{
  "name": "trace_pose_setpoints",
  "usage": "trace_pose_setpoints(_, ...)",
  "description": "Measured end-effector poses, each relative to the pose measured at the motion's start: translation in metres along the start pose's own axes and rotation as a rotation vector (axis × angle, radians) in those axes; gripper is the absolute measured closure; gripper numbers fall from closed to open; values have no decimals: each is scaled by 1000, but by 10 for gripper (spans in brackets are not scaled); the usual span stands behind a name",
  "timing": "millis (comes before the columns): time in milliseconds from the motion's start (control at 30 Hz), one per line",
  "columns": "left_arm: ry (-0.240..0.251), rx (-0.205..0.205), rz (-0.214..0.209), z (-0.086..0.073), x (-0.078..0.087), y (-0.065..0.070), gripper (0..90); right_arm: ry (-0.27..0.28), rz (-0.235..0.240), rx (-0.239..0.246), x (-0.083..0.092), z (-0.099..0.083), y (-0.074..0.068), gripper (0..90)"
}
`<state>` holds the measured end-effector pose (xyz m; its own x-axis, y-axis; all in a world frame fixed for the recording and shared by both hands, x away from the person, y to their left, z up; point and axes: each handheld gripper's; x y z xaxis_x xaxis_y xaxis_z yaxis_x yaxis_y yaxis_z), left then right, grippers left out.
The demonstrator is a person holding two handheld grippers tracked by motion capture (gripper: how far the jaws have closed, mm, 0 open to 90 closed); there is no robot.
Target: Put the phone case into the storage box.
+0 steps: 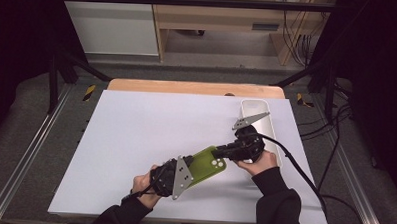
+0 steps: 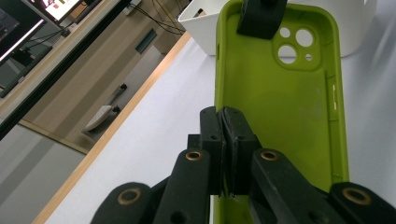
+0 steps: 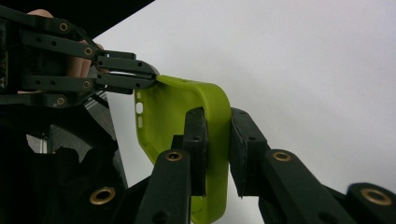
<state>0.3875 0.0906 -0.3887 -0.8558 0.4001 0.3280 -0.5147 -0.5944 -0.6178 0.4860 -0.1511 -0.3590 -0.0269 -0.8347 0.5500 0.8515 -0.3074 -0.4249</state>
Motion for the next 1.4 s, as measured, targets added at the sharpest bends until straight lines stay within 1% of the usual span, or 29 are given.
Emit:
trace_pose_setpoints(400,0,1,-3,0,-1,0,876,-2,7,-10,1,0,0,788)
trace_pose_setpoints(500,-5,0,-7,-1,-1,0,875,6,4,-5,1,0,-1,790)
trace_pose_setpoints(600,-9,-1,-11,-1,-2,1,872,-1,4,-11,1,0,-1,791)
trace_pose_setpoints(733,-11,14,-21,-1,-2,-1,859,6,-3,-8,1,0,-2,792)
trace_pose_setpoints(833,-13,40,-29,-2,-2,-4,844,12,-8,-6,0,0,-2,793)
trace_pose_setpoints(967,-8,89,-35,-3,-3,-8,767,20,-24,-9,0,0,-1,793)
trace_pose_setpoints(1000,-6,114,-46,-3,-2,-10,748,22,-28,-11,1,0,-1,793)
trace_pose_setpoints(1100,5,180,-60,-4,-1,-17,655,33,-51,-9,2,0,-1,793)
trace_pose_setpoints(1133,8,211,-73,-5,-1,-20,628,34,-56,-7,2,0,-1,793)
trace_pose_setpoints(1167,13,250,-89,-6,-1,-24,602,36,-64,-6,3,0,-2,793)
trace_pose_setpoints(1200,16,275,-96,-7,-1,-26,567,41,-74,-3,4,0,-2,793)
trace_pose_setpoints(1233,17,303,-111,-8,-1,-30,549,44,-80,0,5,1,-2,792)
trace_pose_setpoints(1267,14,341,-124,-10,-2,-33,521,48,-89,4,6,1,-2,792)
trace_pose_setpoints(1400,14,423,-144,-15,-3,-43,416,67,-118,14,11,1,-4,793)
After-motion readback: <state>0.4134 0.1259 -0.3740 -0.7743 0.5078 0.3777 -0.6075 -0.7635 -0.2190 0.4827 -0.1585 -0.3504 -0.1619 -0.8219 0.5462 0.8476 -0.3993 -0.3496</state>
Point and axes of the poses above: each handheld gripper's, and its own axes: x roughly backward along the jaws, z roughly out of its top, y roughly to its right, and after that the axes turned 10 degrees about z, right-handed
